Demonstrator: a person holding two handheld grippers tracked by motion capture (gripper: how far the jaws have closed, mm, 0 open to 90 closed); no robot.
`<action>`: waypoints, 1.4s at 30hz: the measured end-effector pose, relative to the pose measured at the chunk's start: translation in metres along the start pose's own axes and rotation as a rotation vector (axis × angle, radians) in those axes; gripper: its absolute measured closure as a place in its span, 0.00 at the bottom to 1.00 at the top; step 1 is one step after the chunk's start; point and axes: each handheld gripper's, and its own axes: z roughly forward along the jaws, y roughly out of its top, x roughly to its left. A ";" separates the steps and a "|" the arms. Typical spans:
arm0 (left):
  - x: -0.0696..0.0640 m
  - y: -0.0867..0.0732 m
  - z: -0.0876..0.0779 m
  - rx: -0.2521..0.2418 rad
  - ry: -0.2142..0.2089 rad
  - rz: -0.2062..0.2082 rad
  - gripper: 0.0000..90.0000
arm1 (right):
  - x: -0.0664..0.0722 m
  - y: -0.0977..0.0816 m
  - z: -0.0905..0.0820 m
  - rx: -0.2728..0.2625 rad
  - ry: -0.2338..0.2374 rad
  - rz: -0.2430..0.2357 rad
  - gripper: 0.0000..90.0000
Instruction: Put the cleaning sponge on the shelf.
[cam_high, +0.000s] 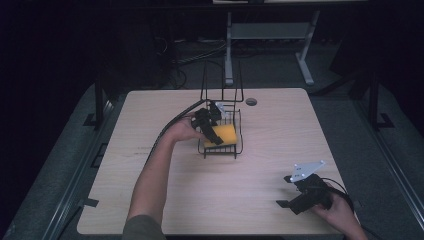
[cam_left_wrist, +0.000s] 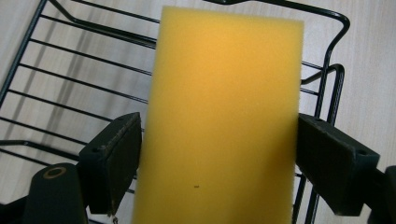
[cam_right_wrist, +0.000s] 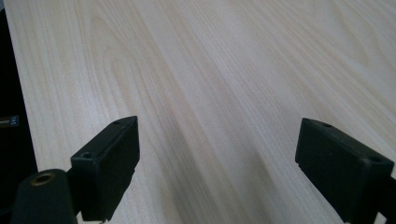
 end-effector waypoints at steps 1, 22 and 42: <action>0.000 0.000 -0.001 0.002 -0.002 0.003 0.19 | 0.000 0.000 0.000 0.001 0.000 0.000 0.15; -0.007 -0.015 -0.018 -0.057 0.028 -0.022 0.19 | 0.001 0.001 0.000 0.006 0.003 -0.011 0.15; -0.027 -0.041 -0.027 -0.078 0.047 -0.022 0.19 | 0.003 0.003 0.000 0.009 -0.002 -0.008 0.15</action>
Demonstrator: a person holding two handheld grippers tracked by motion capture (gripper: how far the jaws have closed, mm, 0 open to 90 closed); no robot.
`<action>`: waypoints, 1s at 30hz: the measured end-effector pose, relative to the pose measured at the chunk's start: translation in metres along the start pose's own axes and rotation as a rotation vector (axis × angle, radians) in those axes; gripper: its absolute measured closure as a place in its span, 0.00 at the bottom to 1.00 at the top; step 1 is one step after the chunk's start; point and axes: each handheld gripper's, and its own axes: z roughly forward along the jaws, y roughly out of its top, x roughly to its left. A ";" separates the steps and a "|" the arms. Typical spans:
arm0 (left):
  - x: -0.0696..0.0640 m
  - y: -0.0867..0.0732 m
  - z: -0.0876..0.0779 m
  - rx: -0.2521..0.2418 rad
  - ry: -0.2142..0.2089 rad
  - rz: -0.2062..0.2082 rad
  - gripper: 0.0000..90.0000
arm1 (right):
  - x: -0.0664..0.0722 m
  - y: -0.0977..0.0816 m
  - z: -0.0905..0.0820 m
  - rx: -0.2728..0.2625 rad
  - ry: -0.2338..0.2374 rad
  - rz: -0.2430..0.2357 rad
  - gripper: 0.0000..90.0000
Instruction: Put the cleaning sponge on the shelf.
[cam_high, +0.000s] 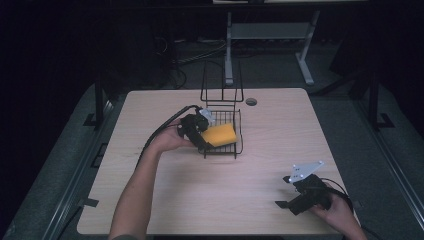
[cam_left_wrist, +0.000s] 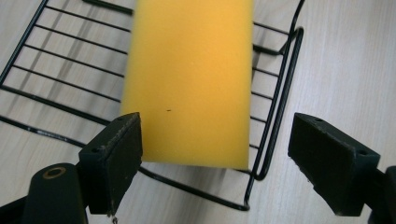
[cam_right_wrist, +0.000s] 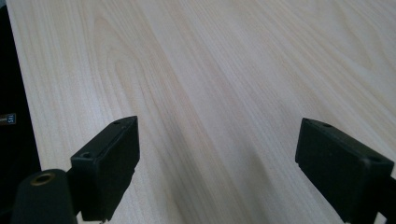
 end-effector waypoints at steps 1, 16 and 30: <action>-0.001 -0.003 0.000 -0.011 -0.001 -0.006 0.19 | 0.000 0.000 0.000 -0.002 0.001 0.003 0.15; -0.023 -0.028 -0.011 -0.017 0.014 -0.010 0.19 | 0.000 0.001 0.001 0.004 -0.001 -0.008 0.15; -0.049 -0.051 -0.026 -0.019 0.032 0.017 0.19 | 0.002 0.003 0.004 0.014 -0.002 -0.007 0.15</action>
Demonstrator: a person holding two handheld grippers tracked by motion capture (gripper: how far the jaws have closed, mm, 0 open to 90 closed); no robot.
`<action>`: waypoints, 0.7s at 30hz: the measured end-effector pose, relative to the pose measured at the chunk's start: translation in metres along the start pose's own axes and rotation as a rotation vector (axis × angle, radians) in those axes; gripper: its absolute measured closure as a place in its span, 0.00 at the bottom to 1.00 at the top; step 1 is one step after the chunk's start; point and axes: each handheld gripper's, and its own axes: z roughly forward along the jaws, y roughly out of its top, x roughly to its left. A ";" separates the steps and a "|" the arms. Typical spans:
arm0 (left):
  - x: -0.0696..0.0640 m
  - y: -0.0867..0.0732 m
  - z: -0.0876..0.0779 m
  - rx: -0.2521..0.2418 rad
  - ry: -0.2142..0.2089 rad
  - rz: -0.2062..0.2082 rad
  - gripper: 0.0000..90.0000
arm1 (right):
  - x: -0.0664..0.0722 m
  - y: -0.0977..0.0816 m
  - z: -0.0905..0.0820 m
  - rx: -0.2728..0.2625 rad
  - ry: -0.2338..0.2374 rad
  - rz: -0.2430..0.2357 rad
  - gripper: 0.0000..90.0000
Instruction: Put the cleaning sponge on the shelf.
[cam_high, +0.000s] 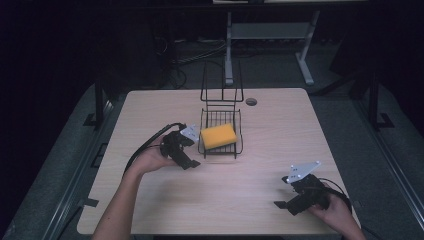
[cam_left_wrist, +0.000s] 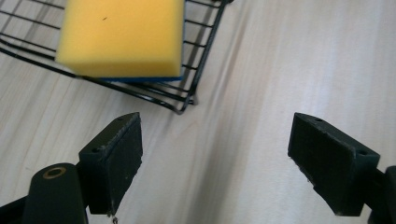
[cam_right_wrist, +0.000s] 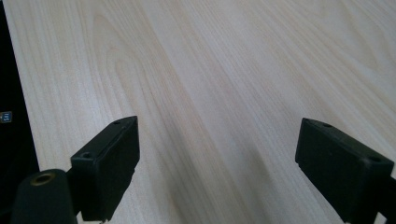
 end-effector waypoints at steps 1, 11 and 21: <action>-0.002 -0.001 -0.001 -0.006 -0.001 -0.001 0.19 | 0.000 0.000 0.000 0.001 -0.001 -0.002 0.15; -0.016 -0.010 -0.005 -0.005 -0.005 0.002 0.19 | 0.001 0.000 0.000 -0.002 -0.002 0.001 0.15; -0.030 -0.022 -0.002 0.003 -0.013 -0.004 0.19 | 0.001 -0.001 0.000 0.001 -0.002 -0.001 0.15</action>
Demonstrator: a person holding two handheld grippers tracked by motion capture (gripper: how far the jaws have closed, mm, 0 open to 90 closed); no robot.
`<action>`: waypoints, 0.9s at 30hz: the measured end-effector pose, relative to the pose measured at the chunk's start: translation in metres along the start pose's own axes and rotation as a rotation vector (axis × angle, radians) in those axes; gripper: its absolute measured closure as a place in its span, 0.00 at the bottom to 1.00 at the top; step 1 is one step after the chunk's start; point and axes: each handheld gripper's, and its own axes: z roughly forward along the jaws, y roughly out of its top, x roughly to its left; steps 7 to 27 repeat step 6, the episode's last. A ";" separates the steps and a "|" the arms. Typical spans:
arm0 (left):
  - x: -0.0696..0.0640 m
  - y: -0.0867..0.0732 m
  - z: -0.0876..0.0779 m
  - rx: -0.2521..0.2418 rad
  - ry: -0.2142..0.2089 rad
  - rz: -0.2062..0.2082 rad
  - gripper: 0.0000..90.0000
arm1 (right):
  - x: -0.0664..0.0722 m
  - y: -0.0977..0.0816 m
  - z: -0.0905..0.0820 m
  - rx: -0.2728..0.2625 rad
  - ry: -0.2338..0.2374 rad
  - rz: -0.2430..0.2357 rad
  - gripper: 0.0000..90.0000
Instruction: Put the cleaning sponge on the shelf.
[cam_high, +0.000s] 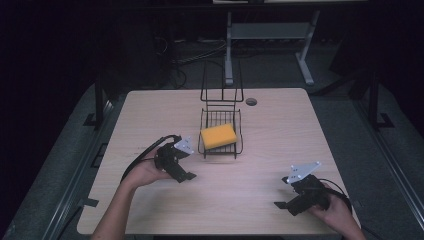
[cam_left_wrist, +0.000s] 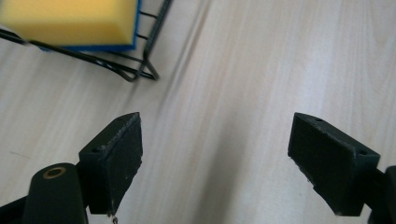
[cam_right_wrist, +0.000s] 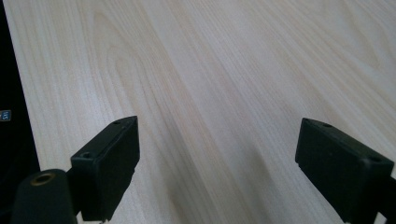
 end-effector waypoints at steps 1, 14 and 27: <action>-0.001 -0.001 0.000 -0.003 0.000 -0.002 0.19 | 0.000 0.000 0.000 0.003 0.000 0.001 0.15; -0.015 -0.008 -0.002 -0.022 0.002 0.000 0.19 | 0.000 0.000 0.000 0.000 -0.002 0.001 0.15; -0.015 -0.008 -0.002 -0.022 0.002 0.000 0.19 | 0.000 0.000 0.000 0.000 -0.002 0.001 0.15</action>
